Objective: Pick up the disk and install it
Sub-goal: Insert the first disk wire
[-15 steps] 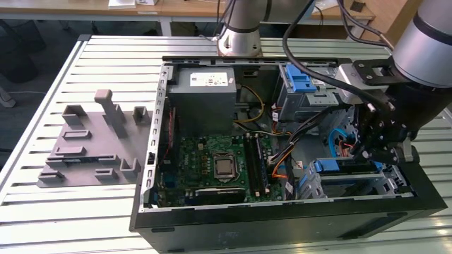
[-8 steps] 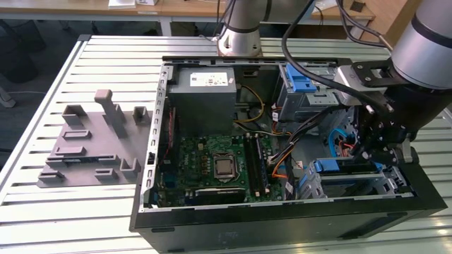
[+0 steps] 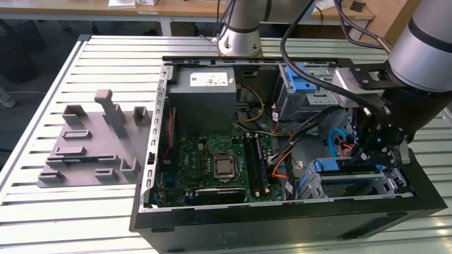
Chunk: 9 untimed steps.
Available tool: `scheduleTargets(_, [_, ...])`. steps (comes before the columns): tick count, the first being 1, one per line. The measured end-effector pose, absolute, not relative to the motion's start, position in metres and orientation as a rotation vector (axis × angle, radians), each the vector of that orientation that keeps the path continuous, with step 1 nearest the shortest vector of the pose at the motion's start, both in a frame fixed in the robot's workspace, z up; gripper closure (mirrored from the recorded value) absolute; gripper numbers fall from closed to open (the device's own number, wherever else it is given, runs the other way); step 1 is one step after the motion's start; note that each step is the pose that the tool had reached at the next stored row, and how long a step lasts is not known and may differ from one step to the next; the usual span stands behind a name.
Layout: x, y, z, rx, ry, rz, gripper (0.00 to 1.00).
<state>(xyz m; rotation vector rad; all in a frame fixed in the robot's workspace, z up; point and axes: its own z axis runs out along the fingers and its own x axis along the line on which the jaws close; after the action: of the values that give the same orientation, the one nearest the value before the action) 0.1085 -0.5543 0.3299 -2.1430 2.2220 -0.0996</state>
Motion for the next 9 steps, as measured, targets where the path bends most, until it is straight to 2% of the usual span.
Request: scheduleTargets(9, [0.1085, -0.5544, 0.3297, -2.142, 2.222, -0.098, 0.83])
